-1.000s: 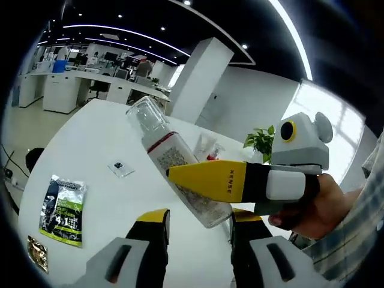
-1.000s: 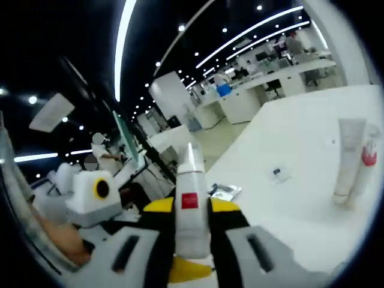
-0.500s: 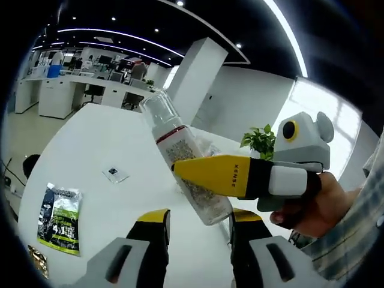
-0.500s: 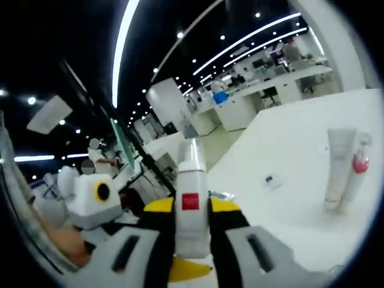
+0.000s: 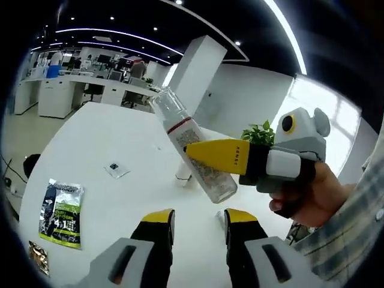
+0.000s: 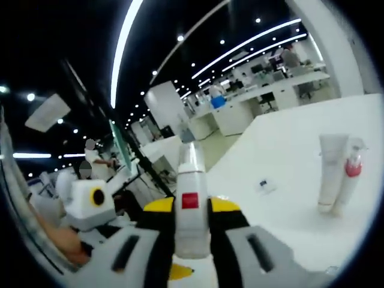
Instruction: Arrange the skincare products in the storage area until every visible bottle or jar stands upright without overlapping.
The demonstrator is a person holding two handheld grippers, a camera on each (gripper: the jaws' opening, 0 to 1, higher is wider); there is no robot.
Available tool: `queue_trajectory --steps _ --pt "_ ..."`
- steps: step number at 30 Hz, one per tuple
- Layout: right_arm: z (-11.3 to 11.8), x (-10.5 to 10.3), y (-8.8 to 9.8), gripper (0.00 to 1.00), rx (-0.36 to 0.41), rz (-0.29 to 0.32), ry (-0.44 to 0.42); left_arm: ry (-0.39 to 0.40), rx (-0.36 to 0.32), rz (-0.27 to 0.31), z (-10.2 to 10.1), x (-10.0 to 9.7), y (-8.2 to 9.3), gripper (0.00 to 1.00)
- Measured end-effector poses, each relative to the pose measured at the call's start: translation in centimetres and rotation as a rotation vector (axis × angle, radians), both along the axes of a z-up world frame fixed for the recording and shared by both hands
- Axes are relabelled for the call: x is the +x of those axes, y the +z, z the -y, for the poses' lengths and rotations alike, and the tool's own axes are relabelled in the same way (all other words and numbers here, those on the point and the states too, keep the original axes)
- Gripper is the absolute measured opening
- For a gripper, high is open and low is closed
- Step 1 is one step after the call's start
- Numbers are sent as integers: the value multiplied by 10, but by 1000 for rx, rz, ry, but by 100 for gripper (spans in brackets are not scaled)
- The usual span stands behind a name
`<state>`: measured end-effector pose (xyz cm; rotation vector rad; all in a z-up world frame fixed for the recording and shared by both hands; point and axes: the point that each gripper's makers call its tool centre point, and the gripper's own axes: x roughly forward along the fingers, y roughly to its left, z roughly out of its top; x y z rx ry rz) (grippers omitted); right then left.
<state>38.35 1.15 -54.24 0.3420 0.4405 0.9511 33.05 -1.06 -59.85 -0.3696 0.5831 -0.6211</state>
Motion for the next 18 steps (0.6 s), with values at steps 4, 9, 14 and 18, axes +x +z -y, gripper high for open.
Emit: queue_trajectory --steps 4,9,14,18 --pt "1 -4 6 20 19 13 -2 1 -32 4 3 1 5 36" --pt "5 -7 4 20 22 40 -23 -20 -79 5 12 -2 10 37" --pt "7 -10 6 20 62 10 -28 8 -113 3 12 0 14 37" --pt "6 -13 7 20 72 22 -33 32 -150 5 10 3 18 38"
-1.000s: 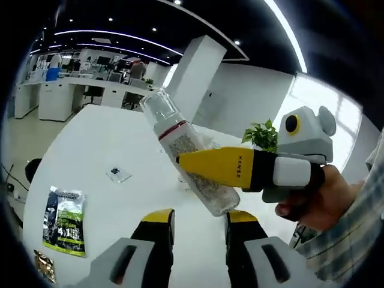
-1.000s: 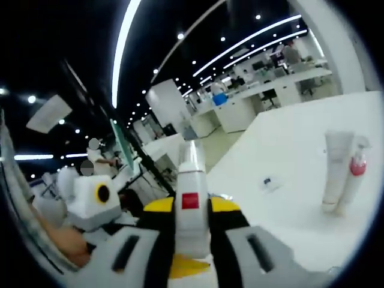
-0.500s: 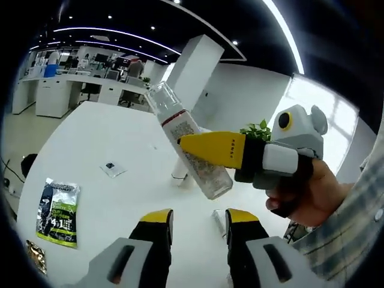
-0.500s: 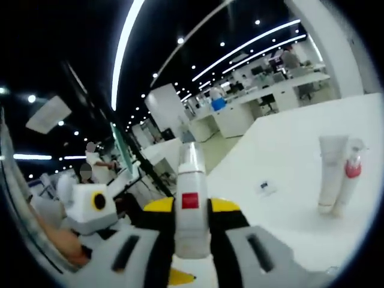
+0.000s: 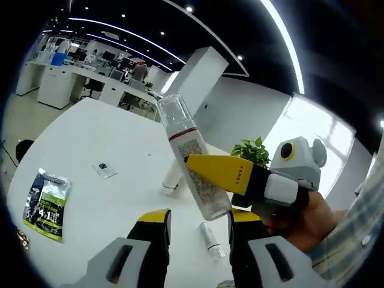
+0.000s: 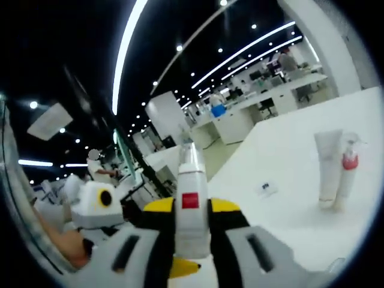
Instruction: Arrange the skincare products in the storage area until every visible bottle or jar stands upright without overlapping.
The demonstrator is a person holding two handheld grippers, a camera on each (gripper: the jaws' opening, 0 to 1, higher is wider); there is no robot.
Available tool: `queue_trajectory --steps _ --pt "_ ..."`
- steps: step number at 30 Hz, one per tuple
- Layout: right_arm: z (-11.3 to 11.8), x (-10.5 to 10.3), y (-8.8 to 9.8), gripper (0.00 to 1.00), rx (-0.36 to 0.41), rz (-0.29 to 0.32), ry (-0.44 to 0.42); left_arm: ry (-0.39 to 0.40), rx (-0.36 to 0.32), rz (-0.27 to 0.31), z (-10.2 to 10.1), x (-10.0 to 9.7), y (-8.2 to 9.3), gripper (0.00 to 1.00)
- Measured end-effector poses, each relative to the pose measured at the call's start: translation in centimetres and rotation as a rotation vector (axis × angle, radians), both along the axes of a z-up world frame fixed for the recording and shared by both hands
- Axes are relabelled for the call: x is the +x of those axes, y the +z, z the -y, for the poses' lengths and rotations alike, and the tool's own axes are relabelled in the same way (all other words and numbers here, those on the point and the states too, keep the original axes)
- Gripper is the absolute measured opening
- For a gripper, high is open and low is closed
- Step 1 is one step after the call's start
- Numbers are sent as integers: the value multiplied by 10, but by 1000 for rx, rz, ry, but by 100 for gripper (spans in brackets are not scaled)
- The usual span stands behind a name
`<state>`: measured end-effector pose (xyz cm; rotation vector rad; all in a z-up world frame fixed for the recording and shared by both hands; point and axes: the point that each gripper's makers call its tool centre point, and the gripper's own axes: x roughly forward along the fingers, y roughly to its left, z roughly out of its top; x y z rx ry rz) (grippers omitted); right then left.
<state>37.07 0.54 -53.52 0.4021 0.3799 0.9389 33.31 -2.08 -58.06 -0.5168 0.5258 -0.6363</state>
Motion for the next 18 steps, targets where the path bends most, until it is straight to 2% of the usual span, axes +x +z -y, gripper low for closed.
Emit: queue_trajectory --steps 1,3,4,6,8,11,18 --pt "0 0 -1 20 -3 -4 2 4 -10 -1 0 -1 1 38" --pt "0 0 -8 20 -29 6 -1 3 -72 14 3 -2 11 37" --pt "0 -1 -8 20 -24 1 -2 10 -51 32 0 0 11 36" --pt "-2 -4 -9 20 14 -44 -1 9 -33 16 0 -1 7 38" --pt "-5 -6 -9 20 17 -44 6 38 -39 -11 -4 0 3 37" --pt "-12 -8 -8 19 13 -42 23 44 -43 -21 -8 -2 1 37" --pt "-14 -8 -6 19 13 -44 34 34 -14 17 -10 -4 5 29"
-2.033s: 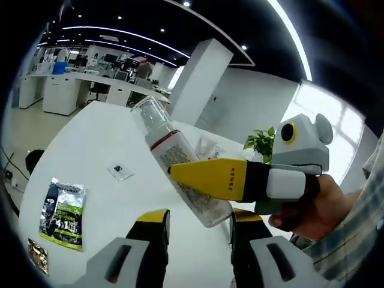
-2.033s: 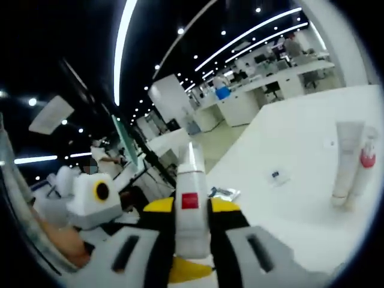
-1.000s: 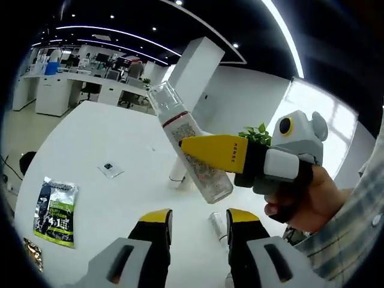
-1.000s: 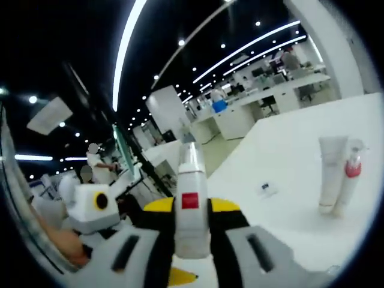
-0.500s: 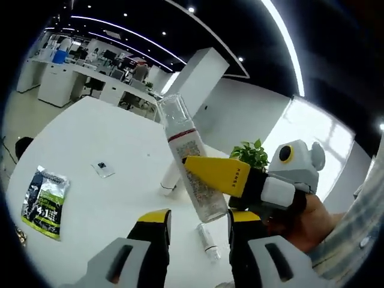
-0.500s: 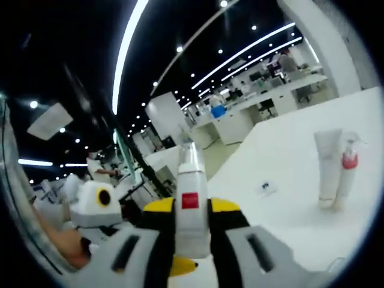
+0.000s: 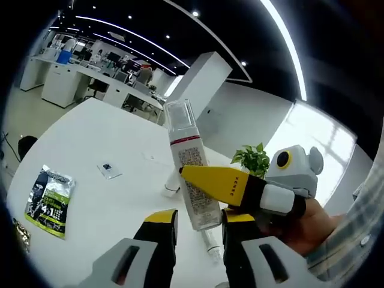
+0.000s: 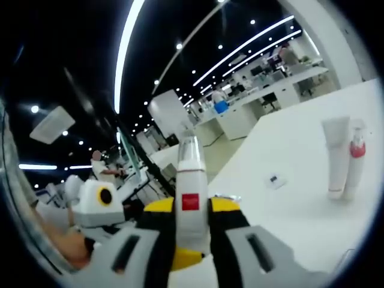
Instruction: Arrange the skincare products in the storage area until every visible bottle or jar stands upright without overlapping.
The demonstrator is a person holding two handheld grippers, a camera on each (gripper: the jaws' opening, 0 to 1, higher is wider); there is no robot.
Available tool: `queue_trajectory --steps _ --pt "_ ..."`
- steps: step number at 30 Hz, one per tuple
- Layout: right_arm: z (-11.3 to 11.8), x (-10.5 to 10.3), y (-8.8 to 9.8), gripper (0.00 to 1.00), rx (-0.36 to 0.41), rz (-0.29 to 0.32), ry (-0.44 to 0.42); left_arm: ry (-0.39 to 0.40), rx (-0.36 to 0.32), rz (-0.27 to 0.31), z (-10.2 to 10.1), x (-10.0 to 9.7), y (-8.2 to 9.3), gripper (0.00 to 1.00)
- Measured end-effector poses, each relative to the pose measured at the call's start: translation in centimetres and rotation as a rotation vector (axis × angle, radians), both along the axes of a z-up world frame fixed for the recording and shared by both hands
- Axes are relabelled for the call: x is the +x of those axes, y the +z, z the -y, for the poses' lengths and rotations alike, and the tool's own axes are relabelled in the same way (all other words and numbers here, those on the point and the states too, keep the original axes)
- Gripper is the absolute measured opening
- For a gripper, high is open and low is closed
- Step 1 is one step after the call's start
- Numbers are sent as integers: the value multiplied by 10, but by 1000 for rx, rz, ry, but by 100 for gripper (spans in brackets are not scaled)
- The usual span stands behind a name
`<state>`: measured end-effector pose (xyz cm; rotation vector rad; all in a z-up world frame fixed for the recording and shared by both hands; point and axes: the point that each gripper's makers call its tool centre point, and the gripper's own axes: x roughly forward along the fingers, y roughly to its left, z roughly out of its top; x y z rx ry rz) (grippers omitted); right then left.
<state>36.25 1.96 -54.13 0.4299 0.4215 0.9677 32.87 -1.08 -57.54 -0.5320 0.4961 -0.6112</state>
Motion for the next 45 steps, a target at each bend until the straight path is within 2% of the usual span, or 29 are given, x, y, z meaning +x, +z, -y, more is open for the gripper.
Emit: queue_trajectory --steps 26,29,33,34,36,45 --pt "8 1 -2 19 -32 10 12 -8 105 2 -5 4 -13 23" --pt "8 3 -3 19 -38 15 8 -7 104 -5 -5 7 -15 25" --pt "7 3 -7 19 -58 19 13 -33 172 -2 -4 6 -20 26" --pt "5 2 -7 19 -63 22 19 -47 212 0 -4 5 -24 26" --pt "3 1 -7 19 -69 30 22 -60 231 1 -2 4 -26 26" --pt "-2 -11 -9 19 -108 54 60 -75 251 27 0 4 -25 23"
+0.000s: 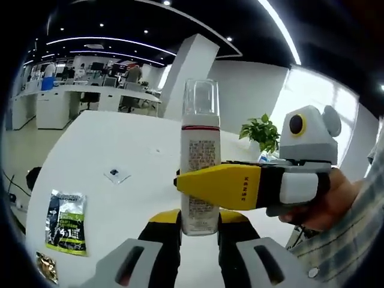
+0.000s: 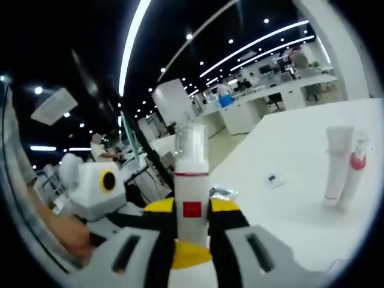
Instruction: Arrange the skincare products in the storage area until every visible bottle or jar stands upright without overlapping.
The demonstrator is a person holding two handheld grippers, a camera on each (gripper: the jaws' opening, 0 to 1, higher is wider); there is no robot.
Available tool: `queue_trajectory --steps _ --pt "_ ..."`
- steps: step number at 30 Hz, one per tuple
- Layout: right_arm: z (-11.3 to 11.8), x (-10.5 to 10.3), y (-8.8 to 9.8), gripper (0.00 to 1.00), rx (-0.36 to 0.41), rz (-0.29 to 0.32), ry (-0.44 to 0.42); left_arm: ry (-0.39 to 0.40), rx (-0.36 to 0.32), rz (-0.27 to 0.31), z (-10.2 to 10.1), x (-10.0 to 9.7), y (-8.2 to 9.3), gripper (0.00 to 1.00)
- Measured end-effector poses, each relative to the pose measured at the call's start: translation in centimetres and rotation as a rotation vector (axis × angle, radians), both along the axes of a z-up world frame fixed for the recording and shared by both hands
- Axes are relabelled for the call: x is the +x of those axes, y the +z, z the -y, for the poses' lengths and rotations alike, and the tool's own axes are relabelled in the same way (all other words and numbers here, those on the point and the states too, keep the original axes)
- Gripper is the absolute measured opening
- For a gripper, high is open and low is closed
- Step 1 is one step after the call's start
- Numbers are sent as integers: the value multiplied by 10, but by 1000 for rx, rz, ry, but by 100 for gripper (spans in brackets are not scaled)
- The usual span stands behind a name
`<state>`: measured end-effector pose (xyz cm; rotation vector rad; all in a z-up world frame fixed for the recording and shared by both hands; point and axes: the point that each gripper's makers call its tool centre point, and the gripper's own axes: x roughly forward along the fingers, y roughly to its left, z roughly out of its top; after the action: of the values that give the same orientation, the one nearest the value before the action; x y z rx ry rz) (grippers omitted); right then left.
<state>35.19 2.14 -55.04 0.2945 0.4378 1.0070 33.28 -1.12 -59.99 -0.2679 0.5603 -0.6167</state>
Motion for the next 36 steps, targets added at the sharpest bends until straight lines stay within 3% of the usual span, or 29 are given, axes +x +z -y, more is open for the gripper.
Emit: queue_trajectory --steps 11,16,20,21,30,33,36 --pt "5 -5 1 20 -16 -23 23 -30 -15 31 3 -5 1 21" --pt "13 2 14 24 7 -9 9 -56 -4 46 7 -7 1 21" --pt "20 6 21 20 31 -20 5 -67 7 46 9 -9 0 21" --pt "21 5 18 20 33 -53 6 -73 16 45 10 -10 -2 21" --pt "22 -8 1 19 -54 -124 79 -88 91 34 7 -17 -17 22" --pt "20 -11 -5 19 -77 -128 96 -88 80 16 6 -21 -23 22" --pt "21 -10 -10 18 -75 -139 85 -51 23 -47 8 -23 -27 22"
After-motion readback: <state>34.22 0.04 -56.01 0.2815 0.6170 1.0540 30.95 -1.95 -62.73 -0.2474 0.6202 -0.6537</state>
